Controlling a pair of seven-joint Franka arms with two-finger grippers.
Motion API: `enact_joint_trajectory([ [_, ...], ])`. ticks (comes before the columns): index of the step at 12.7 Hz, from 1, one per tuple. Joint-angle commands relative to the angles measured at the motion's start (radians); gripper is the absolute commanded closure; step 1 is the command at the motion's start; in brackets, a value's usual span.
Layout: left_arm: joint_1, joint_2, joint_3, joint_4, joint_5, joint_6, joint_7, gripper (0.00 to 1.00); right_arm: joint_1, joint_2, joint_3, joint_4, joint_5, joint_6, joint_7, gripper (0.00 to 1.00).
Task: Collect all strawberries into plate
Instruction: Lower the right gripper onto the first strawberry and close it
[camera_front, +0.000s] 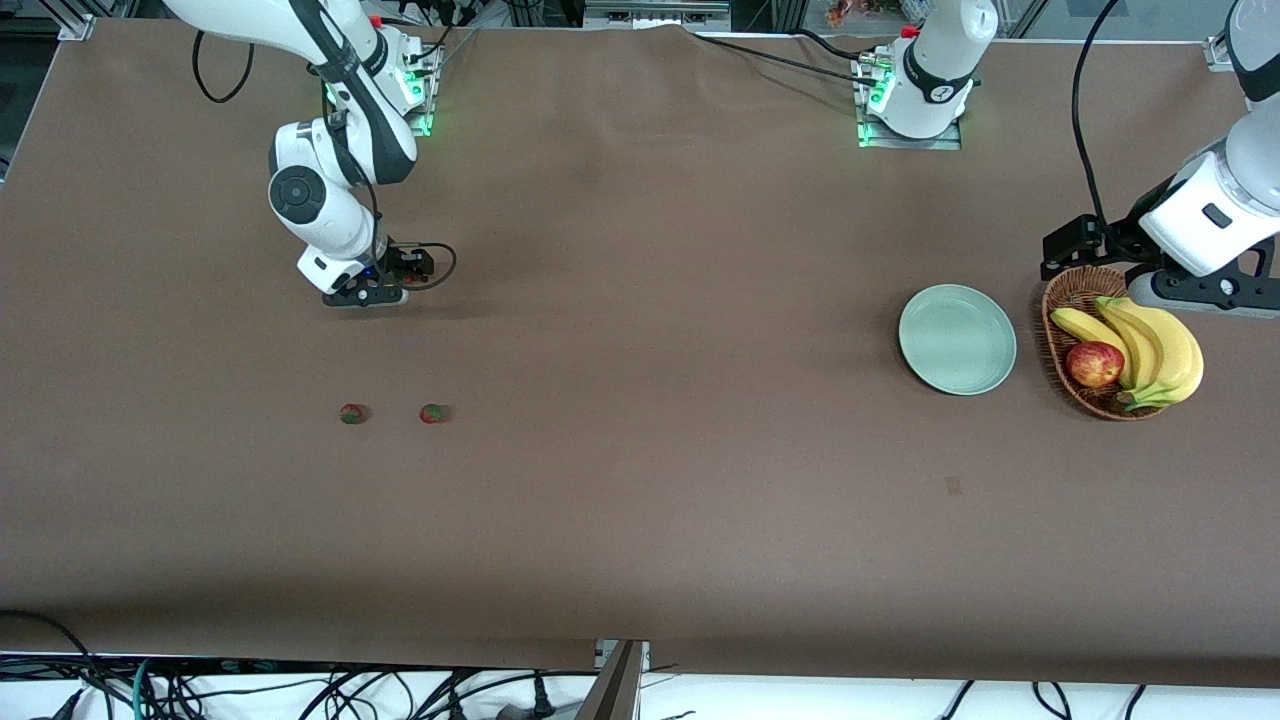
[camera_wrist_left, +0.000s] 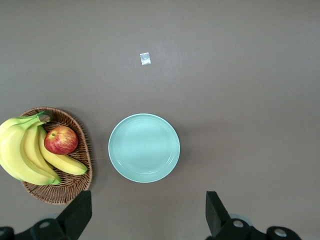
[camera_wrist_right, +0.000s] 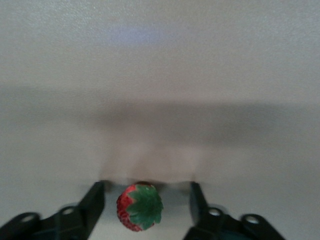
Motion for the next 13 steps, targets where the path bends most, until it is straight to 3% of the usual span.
enact_joint_trajectory([
  [1, 0.001, -0.009, -0.001, 0.009, 0.01, -0.009, -0.002, 0.0, -0.001, -0.014, 0.002, -0.017, 0.017, 0.018, 0.001, 0.44],
  [3, 0.001, -0.009, -0.001, 0.009, 0.01, -0.009, 0.0, 0.0, -0.001, -0.014, 0.002, -0.019, 0.017, 0.017, 0.001, 0.57],
  [7, 0.001, -0.009, -0.001, 0.009, 0.009, -0.009, -0.01, 0.0, -0.001, -0.014, 0.002, -0.024, 0.017, 0.017, 0.002, 0.59],
  [10, 0.001, 0.001, 0.002, 0.007, 0.009, -0.006, -0.01, 0.0, -0.001, -0.027, 0.002, -0.02, 0.017, 0.011, 0.014, 0.82],
  [13, 0.004, 0.017, 0.004, 0.003, 0.006, -0.002, -0.01, 0.0, -0.001, -0.034, 0.009, 0.007, 0.017, 0.006, 0.014, 0.82],
])
